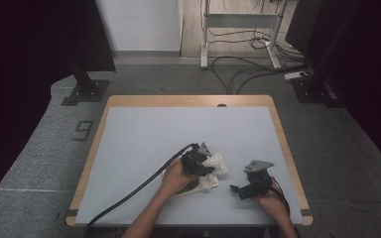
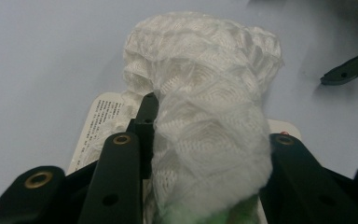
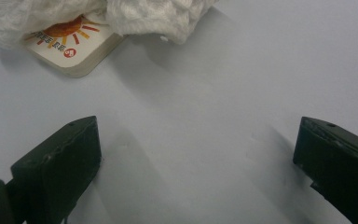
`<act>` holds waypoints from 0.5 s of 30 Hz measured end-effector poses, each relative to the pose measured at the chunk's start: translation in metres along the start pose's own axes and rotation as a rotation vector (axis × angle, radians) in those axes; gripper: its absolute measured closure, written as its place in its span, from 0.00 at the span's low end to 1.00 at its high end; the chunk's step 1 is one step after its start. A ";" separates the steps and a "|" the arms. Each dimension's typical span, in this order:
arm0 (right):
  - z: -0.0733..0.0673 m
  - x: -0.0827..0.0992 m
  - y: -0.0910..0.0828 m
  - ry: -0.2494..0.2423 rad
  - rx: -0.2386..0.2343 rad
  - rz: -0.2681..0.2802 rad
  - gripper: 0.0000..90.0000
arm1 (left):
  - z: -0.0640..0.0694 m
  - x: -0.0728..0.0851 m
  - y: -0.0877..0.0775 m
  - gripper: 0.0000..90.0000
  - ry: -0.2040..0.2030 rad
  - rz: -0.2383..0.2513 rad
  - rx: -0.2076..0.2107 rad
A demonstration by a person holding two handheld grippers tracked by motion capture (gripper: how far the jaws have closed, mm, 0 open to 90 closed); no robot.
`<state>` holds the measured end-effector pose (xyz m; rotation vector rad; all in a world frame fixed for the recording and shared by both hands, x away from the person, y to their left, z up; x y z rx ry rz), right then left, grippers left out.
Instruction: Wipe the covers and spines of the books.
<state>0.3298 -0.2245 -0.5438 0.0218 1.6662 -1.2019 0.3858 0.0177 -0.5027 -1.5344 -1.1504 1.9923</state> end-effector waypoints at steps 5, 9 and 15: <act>0.000 0.000 0.000 0.001 -0.001 0.001 0.00 | -0.001 0.007 -0.005 0.69 -0.011 0.009 0.003; 0.000 0.000 0.000 0.000 -0.003 0.001 0.00 | -0.002 0.014 -0.012 0.69 -0.016 0.006 -0.002; 0.000 0.000 0.000 -0.001 -0.003 0.001 0.00 | -0.002 0.029 -0.025 0.69 -0.026 0.000 -0.017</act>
Point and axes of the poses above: each handheld gripper's, and its own axes: y roughly forward along the jaws, x roughly out of its underside, z roughly to its right, the point moved 1 cm from there along y, roughly forward along the jaws, and after that the axes turned 3 degrees about x, right-handed, at the moved point
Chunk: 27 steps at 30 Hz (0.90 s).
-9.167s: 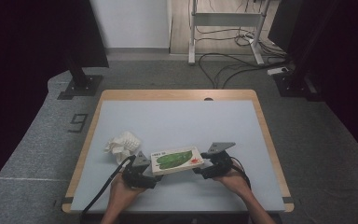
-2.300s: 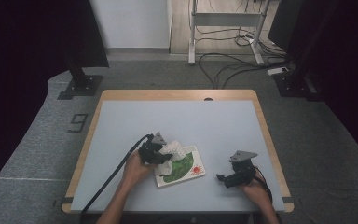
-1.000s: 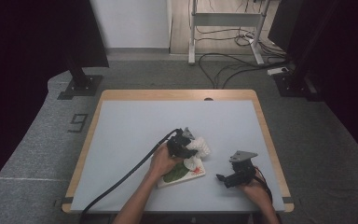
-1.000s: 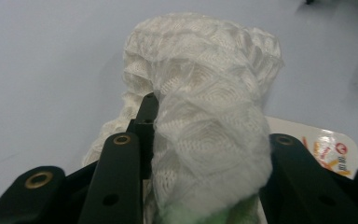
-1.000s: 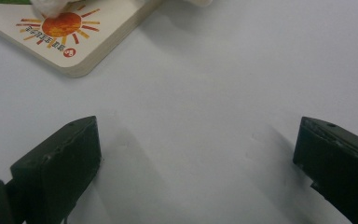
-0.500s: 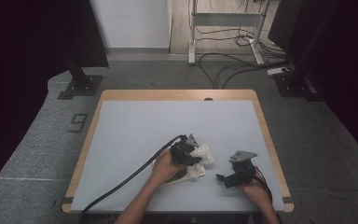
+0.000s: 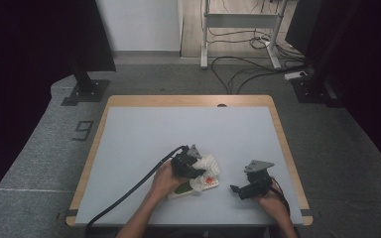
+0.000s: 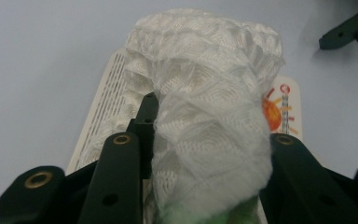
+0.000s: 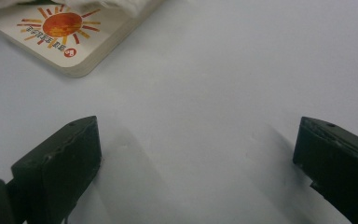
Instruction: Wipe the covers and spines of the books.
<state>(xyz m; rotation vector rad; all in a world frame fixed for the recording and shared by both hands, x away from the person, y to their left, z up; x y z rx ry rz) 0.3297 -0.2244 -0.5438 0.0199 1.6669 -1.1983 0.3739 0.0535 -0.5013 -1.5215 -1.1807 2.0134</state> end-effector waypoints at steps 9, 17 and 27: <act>0.000 0.000 0.000 0.000 0.002 0.000 0.00 | -0.002 0.023 -0.020 0.69 -0.020 -0.002 -0.019; 0.000 0.000 0.000 -0.002 0.003 0.000 0.00 | -0.004 0.042 -0.038 0.69 -0.039 -0.008 -0.037; 0.000 0.000 0.000 -0.002 0.006 0.001 0.01 | -0.003 0.064 -0.057 0.69 -0.064 -0.008 -0.055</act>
Point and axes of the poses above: each handheld gripper's, and its own axes: y roughly forward along the jaws, x roughly out of its underside, z roughly to its right, the point moved 1 cm from there along y, roughly forward along the jaws, and after that the axes turned 3 degrees about x, right-handed, at the moved point
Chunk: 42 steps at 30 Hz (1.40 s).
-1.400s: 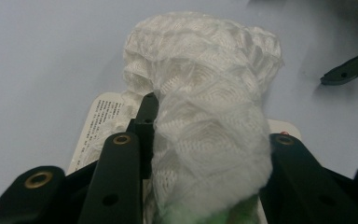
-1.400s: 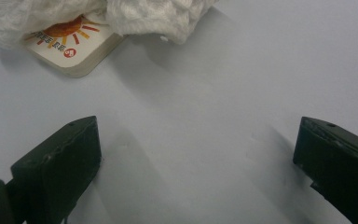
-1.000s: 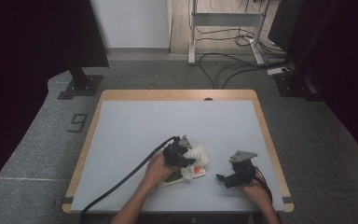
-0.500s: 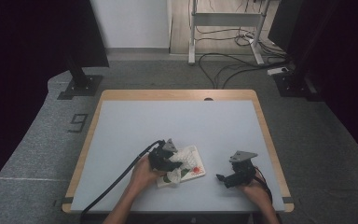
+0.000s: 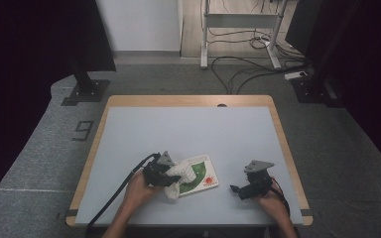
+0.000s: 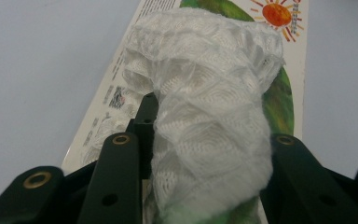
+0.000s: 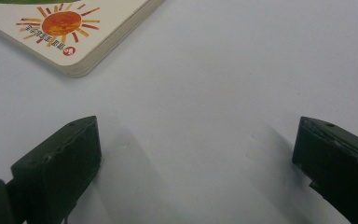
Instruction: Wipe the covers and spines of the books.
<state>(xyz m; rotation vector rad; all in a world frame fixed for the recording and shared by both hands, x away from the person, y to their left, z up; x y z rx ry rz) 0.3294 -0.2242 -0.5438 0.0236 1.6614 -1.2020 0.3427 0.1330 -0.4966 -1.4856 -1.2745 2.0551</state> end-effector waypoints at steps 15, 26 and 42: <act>0.000 0.000 0.000 0.000 -0.003 -0.001 0.01 | 0.001 0.016 -0.014 0.68 -0.033 -0.004 -0.014; 0.000 0.000 0.000 0.001 -0.002 -0.002 0.01 | 0.019 0.022 -0.016 0.68 -0.016 -0.002 0.004; 0.000 0.000 0.000 0.002 -0.003 -0.002 0.01 | 0.031 0.022 -0.014 0.68 -0.015 0.004 0.022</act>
Point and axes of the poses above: each handheld gripper's, and its own axes: y roughly forward along the jaws, x roughly out of its underside, z roughly to its right, the point moved 1 cm from there along y, roughly forward along the jaws, and after that the axes turned 3 degrees about x, right-handed, at the moved point
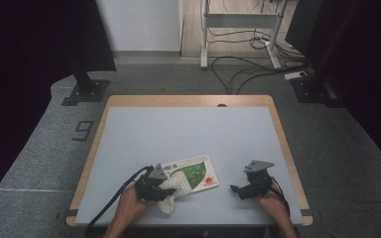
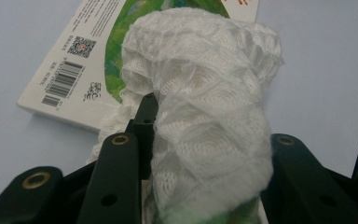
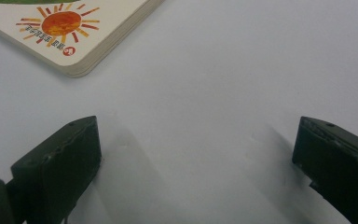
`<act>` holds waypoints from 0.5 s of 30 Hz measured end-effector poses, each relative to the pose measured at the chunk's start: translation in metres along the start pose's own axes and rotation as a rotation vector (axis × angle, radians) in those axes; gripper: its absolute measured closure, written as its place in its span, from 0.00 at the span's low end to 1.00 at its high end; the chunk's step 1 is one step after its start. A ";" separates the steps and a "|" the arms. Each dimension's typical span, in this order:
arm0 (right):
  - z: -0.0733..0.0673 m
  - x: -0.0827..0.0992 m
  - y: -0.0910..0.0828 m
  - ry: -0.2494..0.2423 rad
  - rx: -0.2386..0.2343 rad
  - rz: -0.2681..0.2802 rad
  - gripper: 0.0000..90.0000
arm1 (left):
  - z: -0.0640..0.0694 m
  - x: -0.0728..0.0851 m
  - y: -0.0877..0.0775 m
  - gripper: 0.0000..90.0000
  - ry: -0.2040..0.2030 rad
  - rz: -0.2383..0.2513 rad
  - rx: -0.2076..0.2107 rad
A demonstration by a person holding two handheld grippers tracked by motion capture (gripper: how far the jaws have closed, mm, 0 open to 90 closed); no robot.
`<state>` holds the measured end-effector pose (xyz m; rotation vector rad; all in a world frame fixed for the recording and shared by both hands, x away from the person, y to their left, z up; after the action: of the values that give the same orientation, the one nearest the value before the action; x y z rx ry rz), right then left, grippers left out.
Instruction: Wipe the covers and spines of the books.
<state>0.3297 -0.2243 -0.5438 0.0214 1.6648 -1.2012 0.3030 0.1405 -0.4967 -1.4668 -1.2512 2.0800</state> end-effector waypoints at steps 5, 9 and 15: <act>0.000 0.000 0.000 0.000 0.000 0.000 0.01 | 0.002 -0.010 0.008 0.68 0.012 -0.007 0.007; 0.000 0.000 0.000 0.000 0.000 0.000 0.01 | 0.003 -0.021 0.017 0.68 0.027 -0.010 0.018; 0.000 0.000 0.000 0.000 0.000 0.000 0.01 | 0.007 -0.038 0.032 0.68 0.048 -0.014 0.028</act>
<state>0.3297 -0.2243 -0.5438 0.0215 1.6646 -1.2011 0.3202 0.0935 -0.4981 -1.4826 -1.2065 2.0321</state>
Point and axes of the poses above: each handheld gripper's, and its own axes: y roughly forward along the jaws, x roughly out of its underside, z roughly to its right, the point moved 1 cm from there along y, roughly forward along the jaws, and after that the axes turned 3 degrees about x, right-handed, at the moved point
